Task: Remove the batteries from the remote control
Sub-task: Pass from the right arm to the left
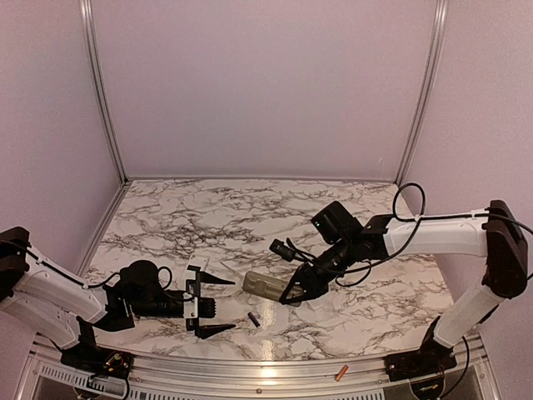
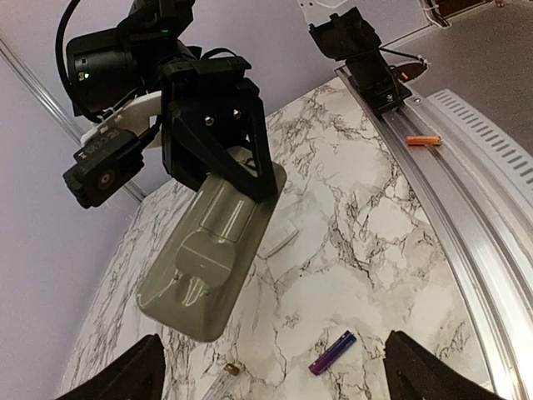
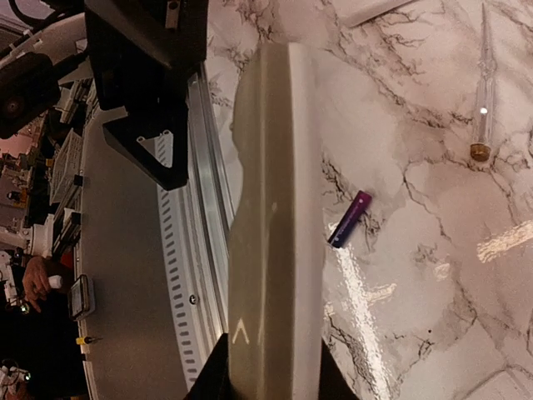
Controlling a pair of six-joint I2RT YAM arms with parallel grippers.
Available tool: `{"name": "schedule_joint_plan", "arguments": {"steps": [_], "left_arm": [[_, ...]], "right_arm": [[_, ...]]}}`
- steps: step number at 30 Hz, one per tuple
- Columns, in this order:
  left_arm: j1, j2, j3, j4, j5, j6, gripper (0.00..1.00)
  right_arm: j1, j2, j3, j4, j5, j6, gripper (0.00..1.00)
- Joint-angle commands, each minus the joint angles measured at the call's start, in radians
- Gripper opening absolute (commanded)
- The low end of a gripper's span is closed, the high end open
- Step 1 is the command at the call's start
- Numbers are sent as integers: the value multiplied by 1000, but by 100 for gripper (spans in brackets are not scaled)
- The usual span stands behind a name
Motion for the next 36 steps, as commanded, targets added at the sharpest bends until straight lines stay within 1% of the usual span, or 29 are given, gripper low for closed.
{"name": "schedule_joint_plan", "arguments": {"steps": [1, 8, 12, 16, 21, 26, 30, 32, 36], "left_arm": [[-18, 42, 41, -55, 32, 116, 93], [-38, 80, 64, -27, 36, 176, 90], [-44, 109, 80, -15, 30, 190, 89], [-47, 135, 89, 10, 6, 191, 87], [-47, 177, 114, 3, -11, 194, 83], [-47, 205, 147, -42, -10, 204, 70], [-48, 214, 153, -46, -23, 213, 63], [-49, 216, 155, -47, -24, 215, 55], [-49, 219, 157, -54, -37, 224, 45]], "right_arm": [[-3, 48, 59, 5, -131, 9, 0], [18, 96, 56, 7, -171, 20, 0], [54, 123, 75, -4, -177, 27, 0], [88, 148, 99, -6, -169, 36, 0], [108, 170, 124, -3, -150, 49, 0], [119, 189, 137, 7, -141, 66, 0], [126, 194, 145, 5, -135, 68, 0], [126, 197, 150, 5, -136, 69, 0], [126, 199, 158, 8, -142, 71, 0]]}}
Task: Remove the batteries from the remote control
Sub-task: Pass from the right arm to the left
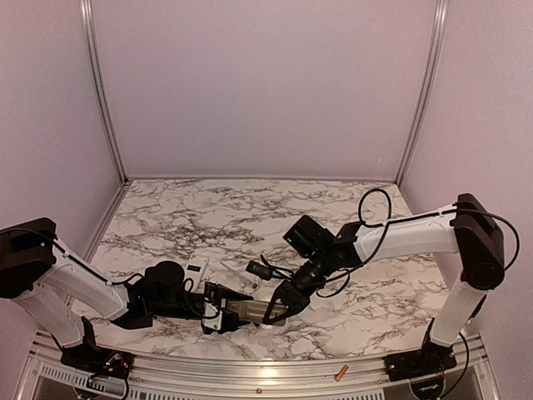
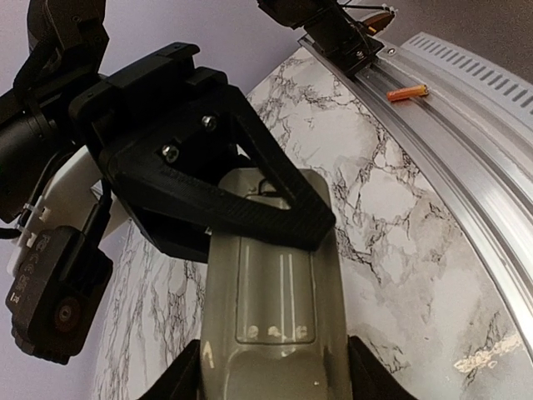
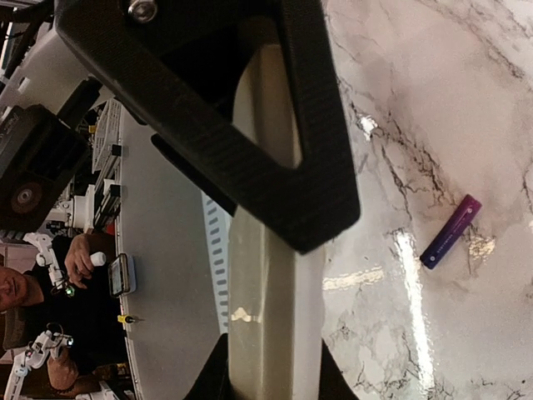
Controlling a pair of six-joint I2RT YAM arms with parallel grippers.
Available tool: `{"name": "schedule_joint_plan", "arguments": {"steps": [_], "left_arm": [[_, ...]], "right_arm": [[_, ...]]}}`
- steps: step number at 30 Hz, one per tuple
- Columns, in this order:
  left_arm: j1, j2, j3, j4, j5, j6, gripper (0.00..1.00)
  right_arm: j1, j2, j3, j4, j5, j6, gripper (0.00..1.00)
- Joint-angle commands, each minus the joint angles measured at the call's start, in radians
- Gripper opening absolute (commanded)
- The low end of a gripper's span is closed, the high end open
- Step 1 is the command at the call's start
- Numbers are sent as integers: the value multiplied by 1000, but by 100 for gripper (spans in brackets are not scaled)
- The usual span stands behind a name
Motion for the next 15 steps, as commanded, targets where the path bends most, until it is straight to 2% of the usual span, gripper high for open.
{"name": "schedule_joint_plan", "arguments": {"steps": [1, 7, 8, 9, 11, 13, 15], "left_arm": [[-5, 17, 15, -19, -25, 4, 43], [-5, 20, 18, -27, -40, 16, 22], [-5, 17, 18, -28, -42, 16, 19], [-5, 16, 18, -30, -45, 14, 16], [-5, 11, 18, -32, -60, 4, 12], [-5, 5, 18, -30, -77, -11, 9], [-3, -1, 16, -17, -90, -28, 8]], "right_arm": [[9, 10, 52, 23, -5, 3, 0], [11, 0, 60, 27, 3, 15, 0], [10, -6, 63, 29, 19, 23, 3], [10, -14, 64, 37, 42, 35, 12], [10, -46, 57, 68, 85, 67, 39], [10, -82, 42, 111, 130, 101, 52], [9, -118, 19, 159, 176, 141, 59]]}}
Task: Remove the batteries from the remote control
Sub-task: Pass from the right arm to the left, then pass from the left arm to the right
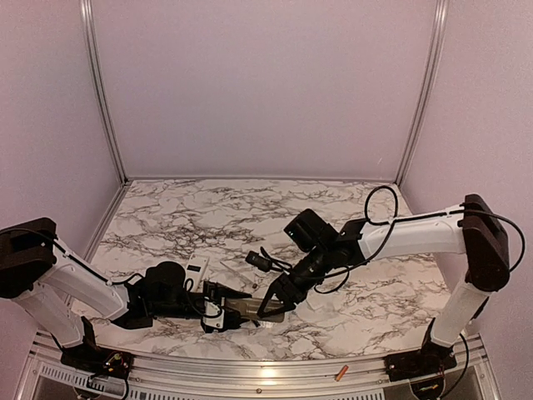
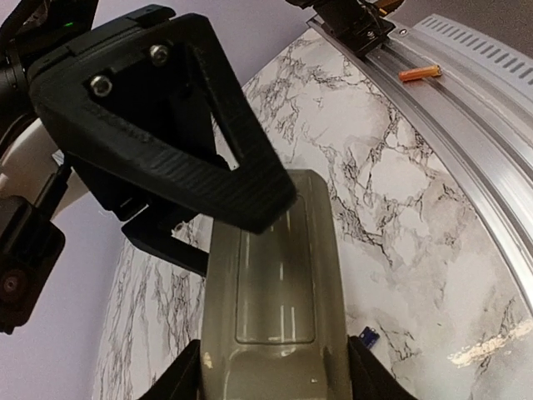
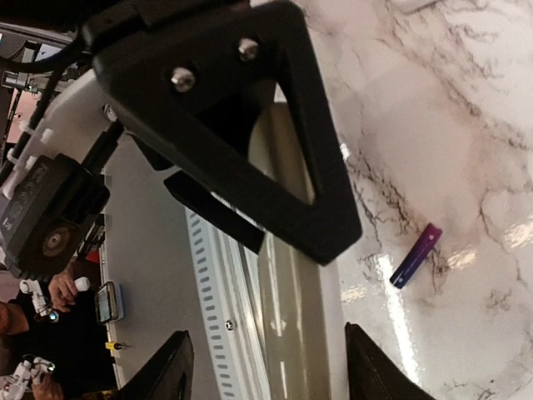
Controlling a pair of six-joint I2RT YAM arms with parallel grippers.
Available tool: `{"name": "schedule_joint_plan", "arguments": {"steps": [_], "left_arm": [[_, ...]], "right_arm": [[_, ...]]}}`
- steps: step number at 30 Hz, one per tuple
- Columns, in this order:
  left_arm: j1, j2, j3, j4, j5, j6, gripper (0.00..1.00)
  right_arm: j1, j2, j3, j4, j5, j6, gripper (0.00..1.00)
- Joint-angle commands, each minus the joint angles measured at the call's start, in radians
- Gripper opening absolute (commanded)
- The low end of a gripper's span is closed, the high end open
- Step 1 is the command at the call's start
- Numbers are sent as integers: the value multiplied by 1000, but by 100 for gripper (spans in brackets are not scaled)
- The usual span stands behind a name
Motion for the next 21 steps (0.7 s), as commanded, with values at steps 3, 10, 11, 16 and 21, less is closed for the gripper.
{"name": "schedule_joint_plan", "arguments": {"steps": [3, 10, 11, 16, 21], "left_arm": [[-2, -14, 14, 16, -51, -62, 8], [14, -55, 9, 36, -32, -134, 8], [16, -61, 8, 39, -26, -144, 8], [28, -103, -5, 52, 4, -194, 8], [32, -117, -2, 56, 20, -224, 8]], "right_arm": [[8, -154, -41, 199, 180, 136, 71], [39, -288, -207, 414, 376, 217, 79], [41, -299, -229, 447, 377, 229, 79], [46, -344, -327, 583, 384, 294, 78], [47, -342, -366, 672, 360, 328, 61]]}}
